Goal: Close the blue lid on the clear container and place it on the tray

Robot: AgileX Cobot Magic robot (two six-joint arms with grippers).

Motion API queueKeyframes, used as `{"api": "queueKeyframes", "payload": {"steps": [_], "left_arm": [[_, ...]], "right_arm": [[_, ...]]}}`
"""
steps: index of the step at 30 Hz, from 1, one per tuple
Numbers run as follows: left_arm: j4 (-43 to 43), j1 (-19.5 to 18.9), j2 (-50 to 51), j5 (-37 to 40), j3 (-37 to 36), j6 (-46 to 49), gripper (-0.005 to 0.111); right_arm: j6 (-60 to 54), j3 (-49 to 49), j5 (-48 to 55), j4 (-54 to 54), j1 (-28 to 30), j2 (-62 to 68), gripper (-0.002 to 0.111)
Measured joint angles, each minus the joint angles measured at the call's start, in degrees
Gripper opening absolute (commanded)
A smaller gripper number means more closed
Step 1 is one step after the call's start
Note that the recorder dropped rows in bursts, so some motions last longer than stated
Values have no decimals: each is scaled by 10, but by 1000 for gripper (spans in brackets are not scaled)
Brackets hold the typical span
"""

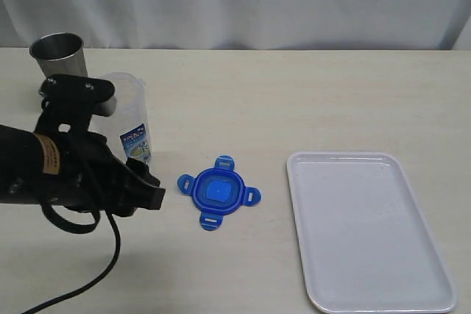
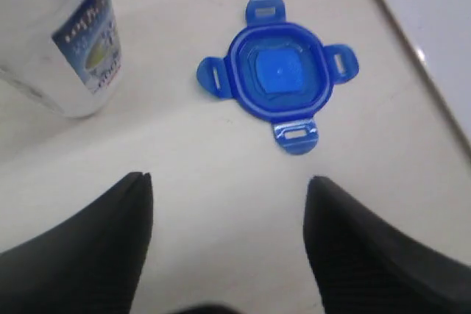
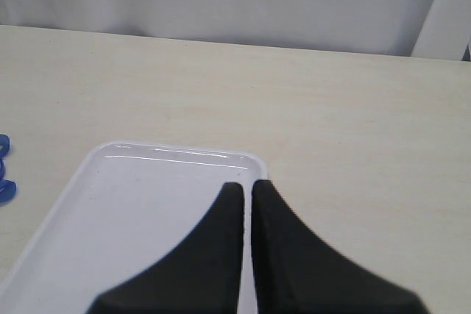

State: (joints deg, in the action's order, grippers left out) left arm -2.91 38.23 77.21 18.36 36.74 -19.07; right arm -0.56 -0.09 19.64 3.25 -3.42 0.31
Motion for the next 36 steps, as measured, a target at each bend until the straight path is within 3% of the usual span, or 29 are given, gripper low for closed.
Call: {"api": "queueKeyframes", "payload": {"steps": [14,19,24,31,36], "left_arm": [[57,0,143,-90,0,18,62],[60,0,161,-156,0,24,62],[60,0,166,-166,2,26,61],[18,13,177,-193,2,29,30],[8,60,177,-232,2,29,28]], "right_arm": [[0,0,0,0,0,0,4],[0,0,0,0,0,0,4],[0,0,0,0,0,0,4],[0,0,0,0,0,0,4],[0,0,0,0,0,0,4]]}}
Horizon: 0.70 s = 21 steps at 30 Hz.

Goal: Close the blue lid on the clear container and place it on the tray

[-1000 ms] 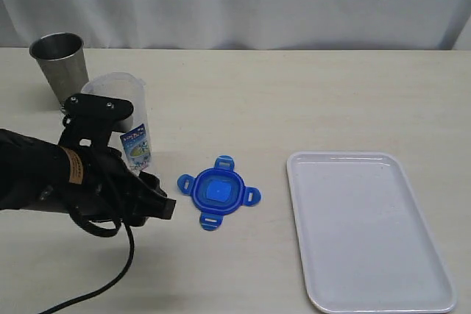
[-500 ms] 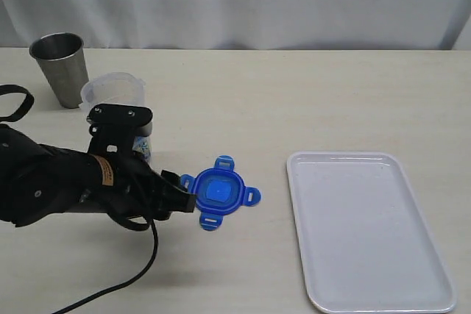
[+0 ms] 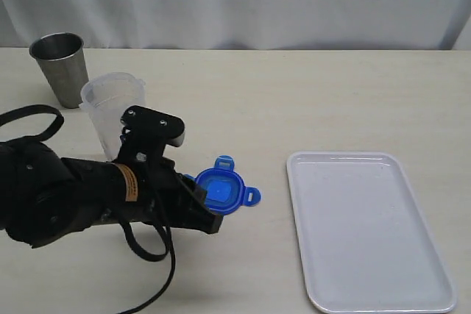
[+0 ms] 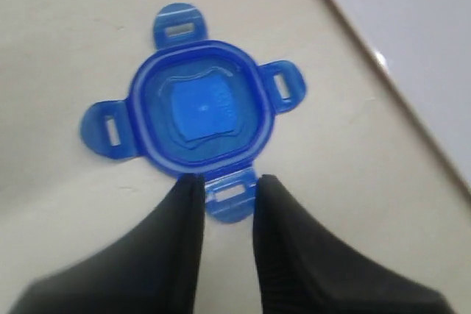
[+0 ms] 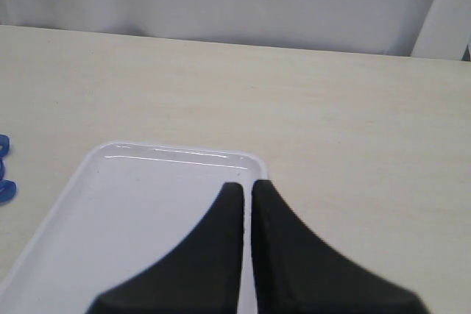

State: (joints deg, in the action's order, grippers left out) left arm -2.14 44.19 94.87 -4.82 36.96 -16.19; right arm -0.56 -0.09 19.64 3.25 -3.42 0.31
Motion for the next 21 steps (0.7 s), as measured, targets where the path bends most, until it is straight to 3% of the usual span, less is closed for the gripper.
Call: {"api": "queueKeyframes", "payload": {"steps": [6,10,13,17,19,21], "left_arm": [[-17,14,0,-12,0,-27,28],[-117,14,0,-46,0,-94,22],[-284,12,0,-106,0,-261,11],[-567,-12,0,-267,18,-511,9],[-644,-20,0,-292,36,-563,10],[-718,-23,0,-269,51,-618,15]], "right_arm": [[0,0,0,0,0,0,4],[0,0,0,0,0,0,4],[0,0,0,0,0,0,4],[0,0,0,0,0,0,4],[0,0,0,0,0,0,4],[0,0,0,0,0,0,4]]}}
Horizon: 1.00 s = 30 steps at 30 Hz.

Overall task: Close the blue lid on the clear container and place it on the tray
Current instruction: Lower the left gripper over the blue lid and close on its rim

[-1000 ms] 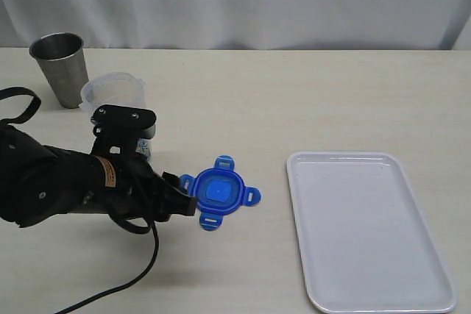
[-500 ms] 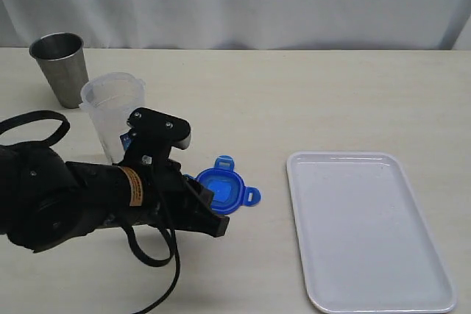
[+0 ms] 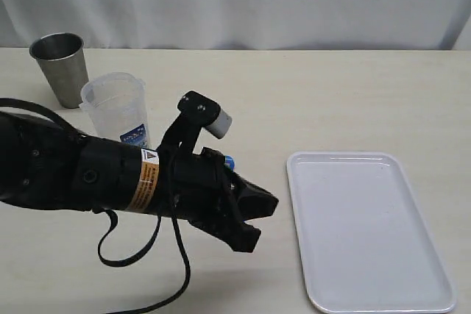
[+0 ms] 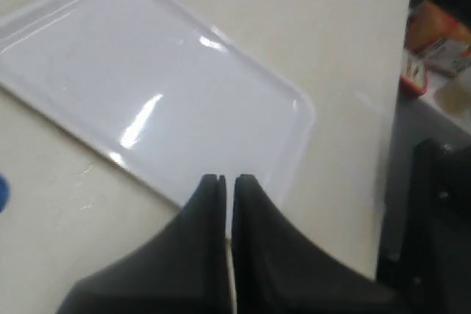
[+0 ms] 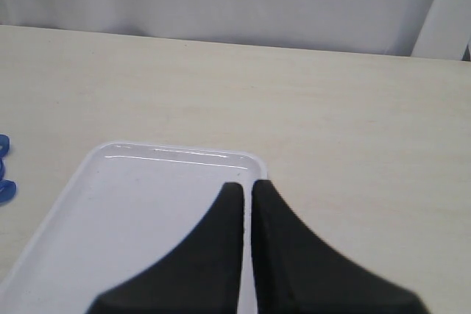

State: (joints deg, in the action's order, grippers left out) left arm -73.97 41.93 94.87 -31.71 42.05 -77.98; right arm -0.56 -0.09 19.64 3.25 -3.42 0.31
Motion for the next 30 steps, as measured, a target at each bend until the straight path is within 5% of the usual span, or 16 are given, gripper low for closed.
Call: {"api": "queueKeyframes", "payload": {"steps": [7,12,24,30], "left_arm": [[-227,-6,0,168,7,-170,49],[-254,-6,8,185,11,-190,49],[-262,-6,80,360,12,-177,49],[-262,-6,108,331,42,-177,49]], "right_arm": [[0,0,0,0,0,0,4],[0,0,0,0,0,0,4],[0,0,0,0,0,0,4],[0,0,0,0,0,0,4]]}}
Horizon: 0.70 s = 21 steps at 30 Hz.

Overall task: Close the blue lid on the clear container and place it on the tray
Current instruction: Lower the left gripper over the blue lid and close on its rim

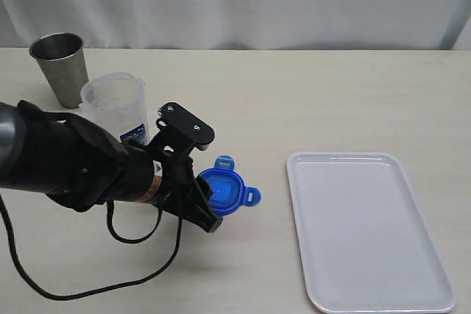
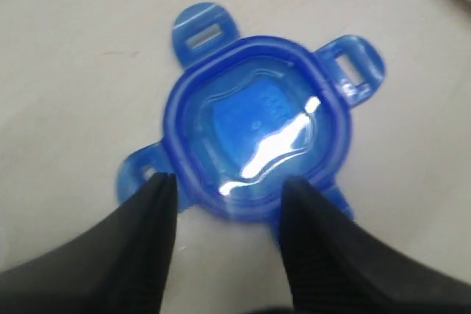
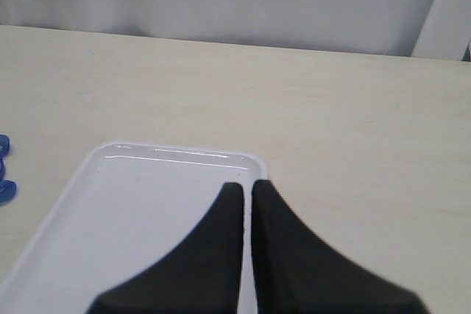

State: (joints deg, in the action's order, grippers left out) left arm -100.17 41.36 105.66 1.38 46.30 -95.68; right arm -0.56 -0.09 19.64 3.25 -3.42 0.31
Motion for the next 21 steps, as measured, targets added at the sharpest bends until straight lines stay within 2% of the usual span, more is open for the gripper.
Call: {"api": "queueKeyframes", "payload": {"steps": [4,5,14,21], "left_arm": [[0,0,12,-97,32,46,48],[0,0,12,-101,36,48,48],[0,0,69,-43,63,86,48],[0,0,74,-14,99,88,48]], "right_arm": [[0,0,0,0,0,0,4],[0,0,0,0,0,0,4],[0,0,0,0,0,0,4],[0,0,0,0,0,0,4]]}}
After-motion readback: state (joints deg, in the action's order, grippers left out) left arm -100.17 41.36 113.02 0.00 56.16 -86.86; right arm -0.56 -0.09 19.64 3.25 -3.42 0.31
